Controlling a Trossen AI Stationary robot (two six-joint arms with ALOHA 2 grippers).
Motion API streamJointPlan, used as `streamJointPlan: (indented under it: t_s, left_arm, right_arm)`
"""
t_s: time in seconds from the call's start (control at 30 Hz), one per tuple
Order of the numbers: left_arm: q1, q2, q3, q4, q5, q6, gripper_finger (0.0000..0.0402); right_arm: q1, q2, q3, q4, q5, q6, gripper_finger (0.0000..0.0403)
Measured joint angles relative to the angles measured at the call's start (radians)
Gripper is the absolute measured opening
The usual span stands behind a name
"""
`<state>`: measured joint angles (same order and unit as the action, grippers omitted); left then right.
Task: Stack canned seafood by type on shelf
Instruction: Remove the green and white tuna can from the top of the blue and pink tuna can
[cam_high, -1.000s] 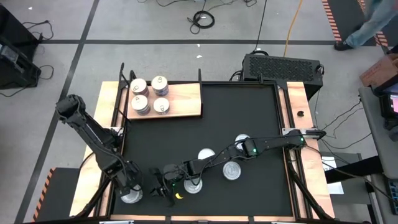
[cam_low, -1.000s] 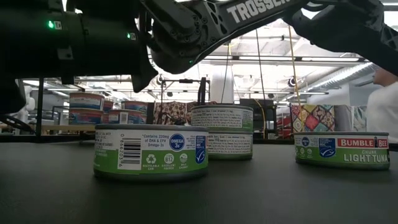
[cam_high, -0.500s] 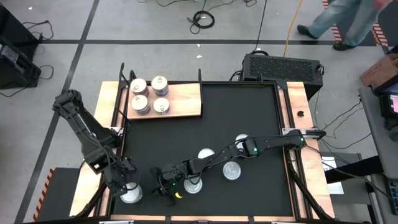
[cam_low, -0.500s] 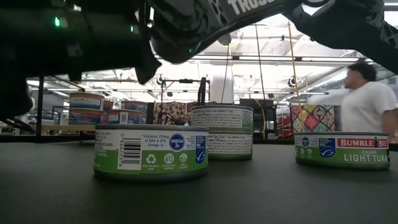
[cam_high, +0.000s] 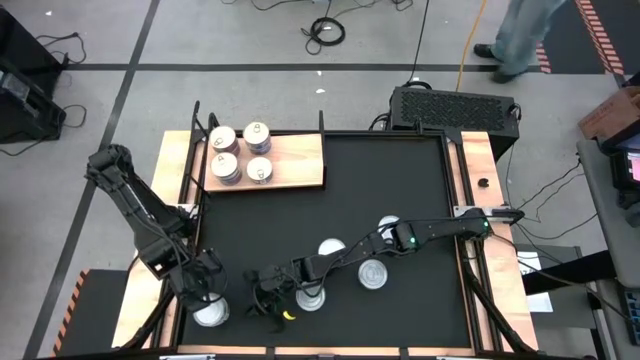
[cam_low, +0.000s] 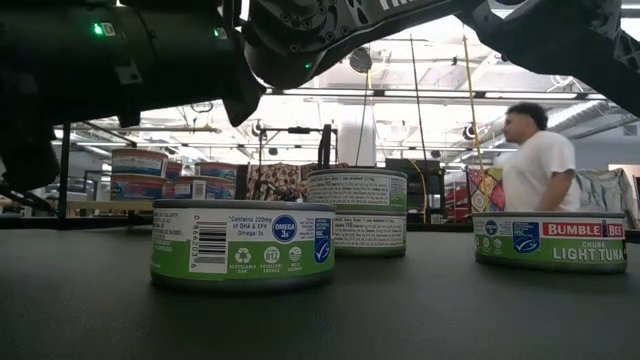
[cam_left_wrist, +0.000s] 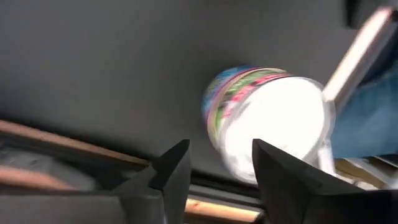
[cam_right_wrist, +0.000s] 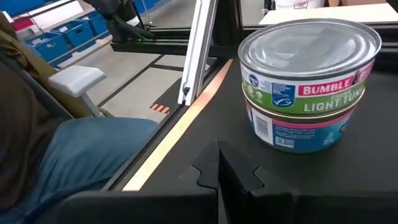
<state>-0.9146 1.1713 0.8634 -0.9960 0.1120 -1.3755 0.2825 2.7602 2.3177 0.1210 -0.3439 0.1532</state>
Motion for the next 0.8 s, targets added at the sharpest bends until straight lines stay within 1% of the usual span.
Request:
streamJointPlan:
  t_s: [0.1,0.27,0.43,0.53,0.67,0.8]
  left_arm:
    - [0.000,0.001,-0.019,0.069,0.001,0.024,0.0179]
    - [-0.002,0.001,-0.063,0.090,0.019,0.030,0.0180]
    - [-0.006,0.001,-0.095,0.182,0.051,0.056,0.0180]
    - [-0.006,0.001,-0.108,0.182,0.056,0.055,0.0180]
    - [-0.007,0.001,-0.153,0.259,0.079,0.055,0.0180]
    - [-0.007,0.000,-0.168,0.274,0.093,0.075,0.0180]
  right_arm:
    - [0.000,0.000,0.000,-0.002,0.000,0.000,0.0000]
    - [0.000,0.000,0.000,-0.004,-0.002,0.000,0.0000]
    - [0.000,0.000,0.000,-0.008,-0.003,0.000,0.0000]
    - [0.000,0.000,0.000,-0.008,-0.003,0.000,0.0000]
    - [0.000,0.000,0.000,-0.008,-0.003,0.000,0.0000]
    - [0.000,0.000,0.000,-0.007,-0.003,0.000,0.0000]
